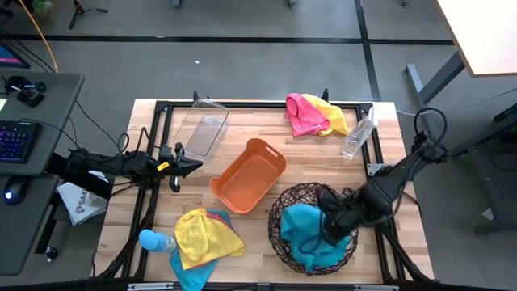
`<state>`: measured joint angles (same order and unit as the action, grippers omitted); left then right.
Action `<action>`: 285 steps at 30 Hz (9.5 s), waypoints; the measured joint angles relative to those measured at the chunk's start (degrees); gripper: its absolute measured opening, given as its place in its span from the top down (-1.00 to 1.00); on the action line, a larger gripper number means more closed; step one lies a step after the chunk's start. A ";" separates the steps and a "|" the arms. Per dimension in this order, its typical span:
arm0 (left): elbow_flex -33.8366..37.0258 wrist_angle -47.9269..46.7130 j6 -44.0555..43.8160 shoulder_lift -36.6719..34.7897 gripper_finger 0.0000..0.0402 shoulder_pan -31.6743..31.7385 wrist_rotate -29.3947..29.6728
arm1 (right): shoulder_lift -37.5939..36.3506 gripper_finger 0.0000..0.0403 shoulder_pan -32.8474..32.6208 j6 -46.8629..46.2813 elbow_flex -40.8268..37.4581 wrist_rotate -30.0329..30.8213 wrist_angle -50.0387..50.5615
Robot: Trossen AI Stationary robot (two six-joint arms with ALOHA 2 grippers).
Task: Sort microfiber towel by color & place in baskets
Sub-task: Put the right blue towel into the black wire basket, then put the blue towel into the black wire basket, then put the bottom pink towel into the transparent bin
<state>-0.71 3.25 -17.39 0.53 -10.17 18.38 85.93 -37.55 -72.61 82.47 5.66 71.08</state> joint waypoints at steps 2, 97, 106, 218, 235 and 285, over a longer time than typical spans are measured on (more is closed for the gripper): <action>0.00 -0.01 0.01 -0.01 1.00 0.01 0.00 | -0.90 0.68 1.27 -2.20 -2.08 -0.19 -3.40; -102.16 -61.63 20.55 116.61 0.20 -46.66 -16.84 | -1.29 -0.88 11.51 33.91 15.19 15.65 -16.93; -102.14 -66.44 19.45 125.04 0.20 -47.03 -15.58 | -1.29 -0.88 11.55 29.32 15.17 16.02 -17.06; -84.10 -49.21 5.88 110.30 -0.24 -31.45 -9.21 | -17.35 -0.88 9.80 45.06 15.17 26.53 -28.00; -79.52 -49.24 12.72 98.62 0.92 -31.12 -3.93 | -17.35 -0.88 9.80 37.89 15.17 33.52 -28.07; -63.03 -58.57 -3.28 65.44 1.00 25.87 40.45 | -28.63 -0.88 19.31 63.55 15.24 49.34 -27.82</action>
<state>-63.74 -55.32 -20.67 65.97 15.69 58.83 57.30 -18.24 -9.06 97.71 55.00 43.26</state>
